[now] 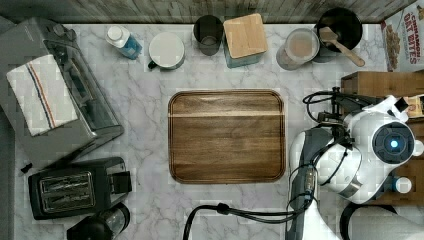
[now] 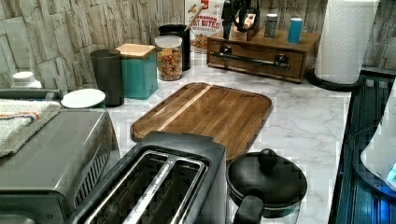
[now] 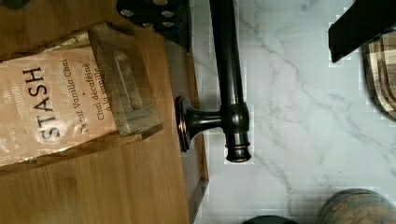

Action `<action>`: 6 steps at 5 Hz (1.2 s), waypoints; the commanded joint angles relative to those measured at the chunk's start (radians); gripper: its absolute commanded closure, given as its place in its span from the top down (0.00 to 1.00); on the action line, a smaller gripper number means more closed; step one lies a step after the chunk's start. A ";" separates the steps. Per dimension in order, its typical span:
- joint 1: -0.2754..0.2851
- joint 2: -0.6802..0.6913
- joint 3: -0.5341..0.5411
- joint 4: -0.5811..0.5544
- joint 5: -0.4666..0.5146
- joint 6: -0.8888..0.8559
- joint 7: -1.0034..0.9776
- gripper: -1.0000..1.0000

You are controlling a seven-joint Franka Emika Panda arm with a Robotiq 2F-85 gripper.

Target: Open the drawer.

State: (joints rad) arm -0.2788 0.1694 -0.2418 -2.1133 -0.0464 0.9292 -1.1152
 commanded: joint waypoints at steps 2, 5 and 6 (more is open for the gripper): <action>-0.022 0.111 -0.034 -0.034 0.029 0.036 -0.040 1.00; -0.072 0.155 0.015 -0.065 0.121 0.115 -0.185 1.00; -0.069 0.155 0.028 -0.090 0.126 0.145 -0.178 1.00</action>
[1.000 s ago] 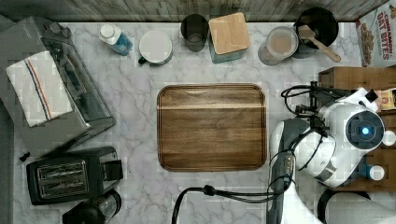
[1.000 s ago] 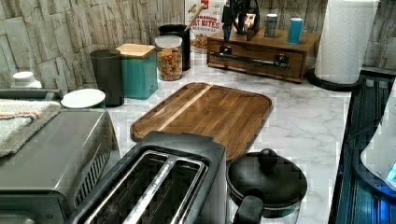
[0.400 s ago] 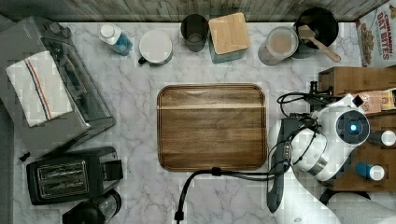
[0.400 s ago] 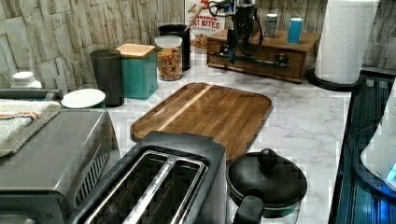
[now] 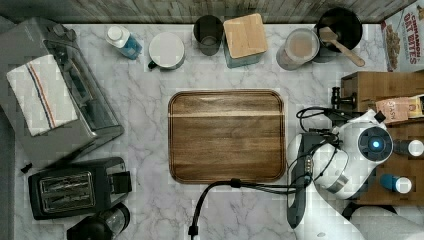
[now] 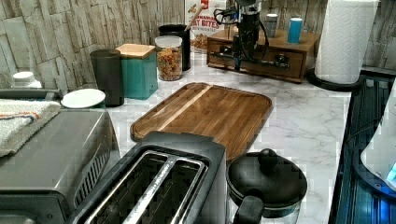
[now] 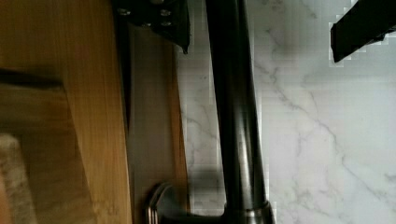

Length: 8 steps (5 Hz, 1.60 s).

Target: Open the drawer.

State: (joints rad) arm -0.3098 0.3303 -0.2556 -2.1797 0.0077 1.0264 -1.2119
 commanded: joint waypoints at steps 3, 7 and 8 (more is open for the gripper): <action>-0.060 -0.047 0.124 -0.089 0.104 0.073 -0.138 1.00; 0.115 -0.104 0.305 -0.161 0.248 -0.032 -0.009 1.00; 0.176 -0.108 0.354 -0.171 0.225 -0.017 0.132 1.00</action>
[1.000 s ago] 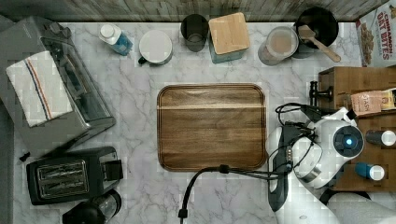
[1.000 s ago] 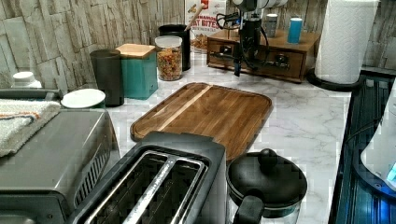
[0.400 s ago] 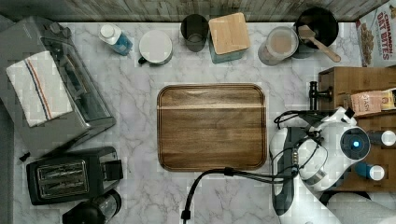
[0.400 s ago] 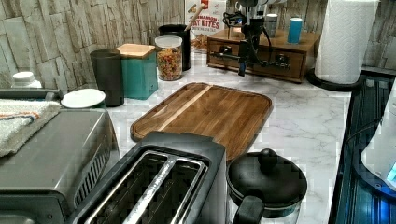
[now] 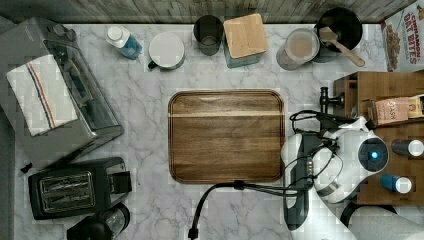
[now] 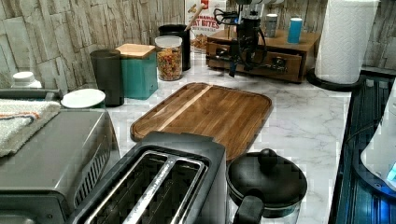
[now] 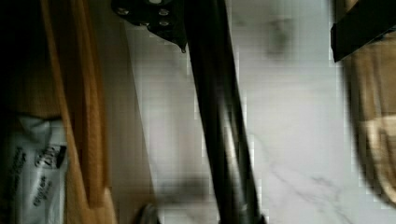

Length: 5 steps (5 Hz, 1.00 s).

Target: Open the drawer.

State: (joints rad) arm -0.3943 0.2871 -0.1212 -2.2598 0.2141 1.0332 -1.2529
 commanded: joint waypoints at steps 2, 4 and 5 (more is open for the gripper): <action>0.359 -0.122 0.257 -0.119 -0.029 -0.067 0.355 1.00; 0.375 -0.154 0.266 -0.142 -0.002 -0.056 0.386 1.00; 0.374 -0.154 0.268 -0.142 -0.002 -0.056 0.386 1.00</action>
